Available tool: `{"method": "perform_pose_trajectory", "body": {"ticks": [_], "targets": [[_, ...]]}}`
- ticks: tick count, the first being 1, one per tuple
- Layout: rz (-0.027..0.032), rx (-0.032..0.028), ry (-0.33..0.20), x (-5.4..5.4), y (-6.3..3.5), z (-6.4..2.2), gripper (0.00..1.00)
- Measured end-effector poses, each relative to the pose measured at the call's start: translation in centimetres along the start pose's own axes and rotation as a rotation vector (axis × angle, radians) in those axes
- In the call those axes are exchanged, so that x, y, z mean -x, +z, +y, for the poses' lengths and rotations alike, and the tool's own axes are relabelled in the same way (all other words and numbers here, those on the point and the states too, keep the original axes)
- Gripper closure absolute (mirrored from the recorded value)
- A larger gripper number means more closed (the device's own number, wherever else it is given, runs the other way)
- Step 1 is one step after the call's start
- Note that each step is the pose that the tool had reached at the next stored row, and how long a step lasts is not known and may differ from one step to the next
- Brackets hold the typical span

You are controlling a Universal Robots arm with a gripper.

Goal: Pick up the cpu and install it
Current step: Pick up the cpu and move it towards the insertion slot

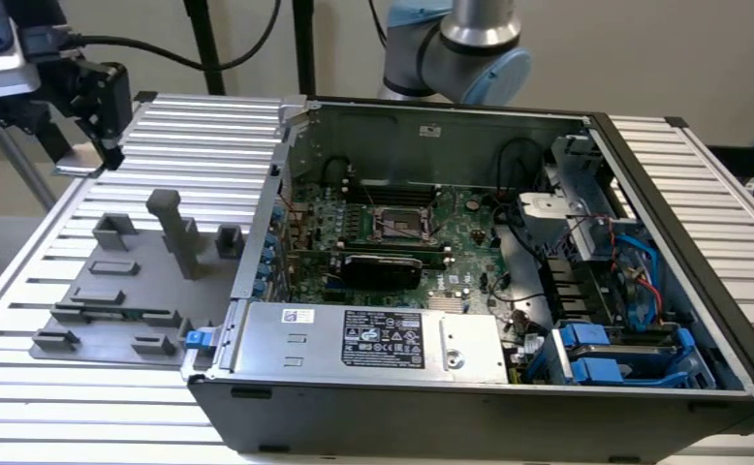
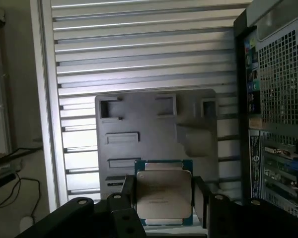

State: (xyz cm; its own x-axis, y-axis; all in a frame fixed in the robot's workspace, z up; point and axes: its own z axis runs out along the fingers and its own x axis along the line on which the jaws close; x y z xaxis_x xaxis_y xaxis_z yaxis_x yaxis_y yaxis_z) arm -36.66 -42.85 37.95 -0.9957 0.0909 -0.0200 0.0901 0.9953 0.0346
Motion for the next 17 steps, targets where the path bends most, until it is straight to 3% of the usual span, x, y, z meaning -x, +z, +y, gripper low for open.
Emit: {"method": "perform_pose_trajectory", "body": {"ticks": [7,17], "targets": [[0.0002,0.0,0.0,3.2,-2.3,0.37,0.45],[0.0002,-0.0001,0.0,7.7,-3.06,0.81,0.45]]}}
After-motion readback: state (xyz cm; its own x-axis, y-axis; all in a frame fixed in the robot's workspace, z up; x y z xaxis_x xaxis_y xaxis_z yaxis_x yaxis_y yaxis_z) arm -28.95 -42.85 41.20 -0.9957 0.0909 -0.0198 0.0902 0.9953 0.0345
